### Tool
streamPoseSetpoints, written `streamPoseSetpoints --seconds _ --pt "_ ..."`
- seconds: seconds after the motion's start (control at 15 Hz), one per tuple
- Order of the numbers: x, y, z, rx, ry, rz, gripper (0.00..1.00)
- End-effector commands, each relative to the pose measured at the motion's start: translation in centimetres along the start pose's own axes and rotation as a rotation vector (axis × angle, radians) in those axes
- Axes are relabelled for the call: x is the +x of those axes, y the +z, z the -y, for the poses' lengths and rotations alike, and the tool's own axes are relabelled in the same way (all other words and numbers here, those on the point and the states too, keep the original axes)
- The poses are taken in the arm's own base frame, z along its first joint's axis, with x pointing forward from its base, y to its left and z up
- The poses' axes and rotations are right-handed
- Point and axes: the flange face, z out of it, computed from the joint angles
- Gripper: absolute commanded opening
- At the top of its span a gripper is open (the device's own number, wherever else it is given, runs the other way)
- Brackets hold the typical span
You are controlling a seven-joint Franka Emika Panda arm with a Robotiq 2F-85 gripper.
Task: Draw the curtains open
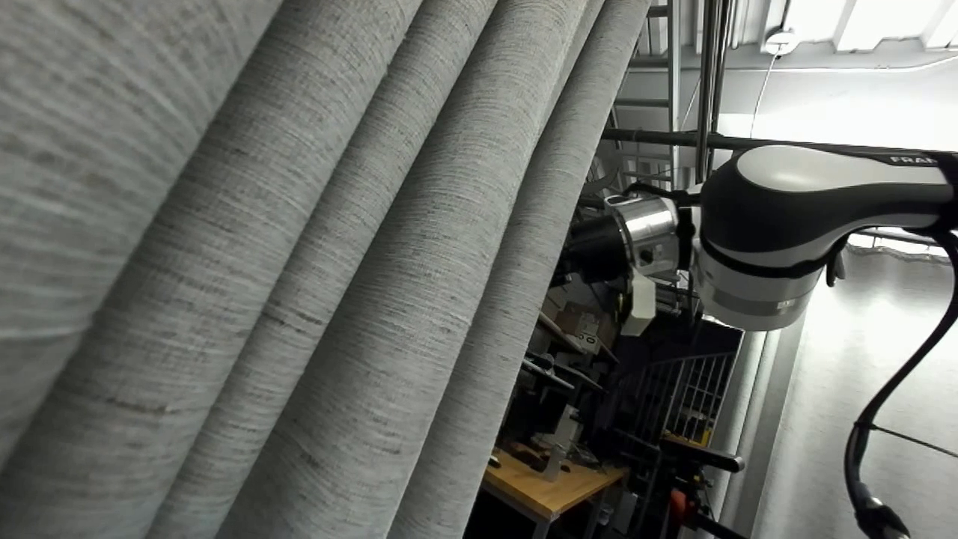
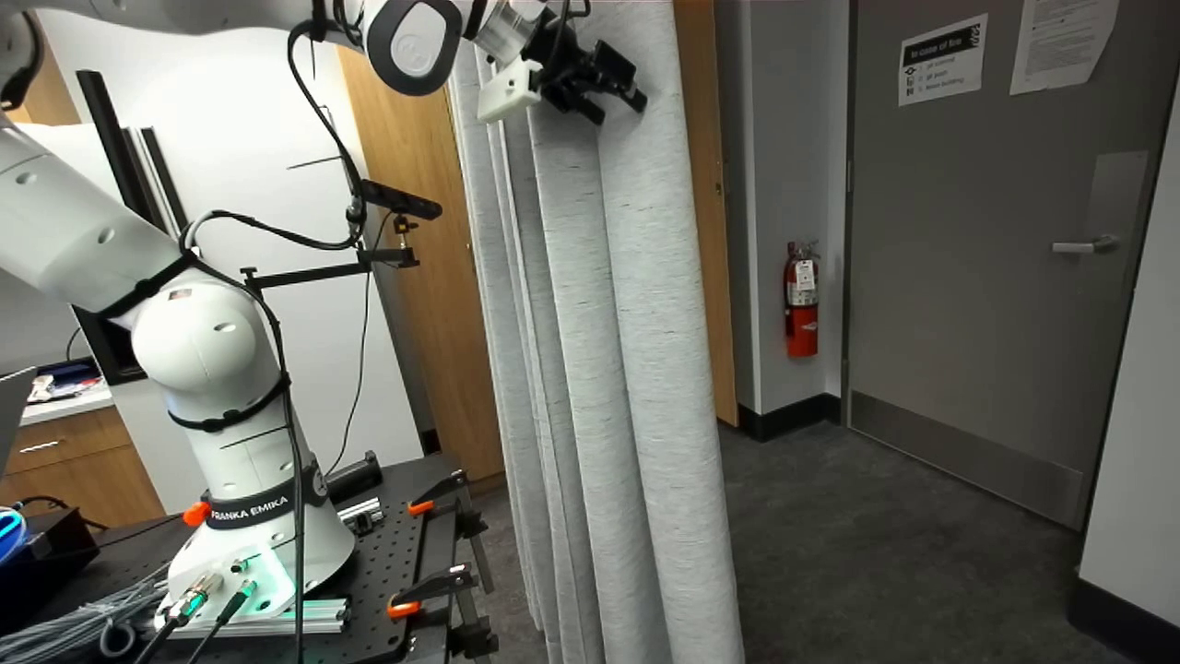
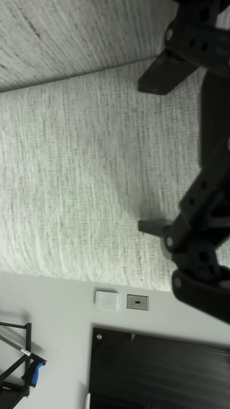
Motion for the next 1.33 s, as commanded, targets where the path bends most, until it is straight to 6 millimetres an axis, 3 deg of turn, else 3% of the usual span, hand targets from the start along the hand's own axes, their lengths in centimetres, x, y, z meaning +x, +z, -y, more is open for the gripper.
streamPoseSetpoints --seconds 0.0,0.6,0.93,1.13,1.2,1.27 --pt "0.8 0.3 0.1 -0.006 0.008 -0.066 1.0" --pt "0.2 0.8 -0.2 -0.106 0.105 -0.198 1.0" --pt "-0.5 2.1 -2.6 -0.182 0.152 -0.171 1.0" --pt "-0.7 3.3 -3.3 -0.141 0.152 -0.103 1.0" --pt "-0.7 3.7 -3.3 -0.126 0.154 -0.092 0.75" --pt "-0.7 4.1 -3.1 -0.097 0.153 -0.077 0.72"
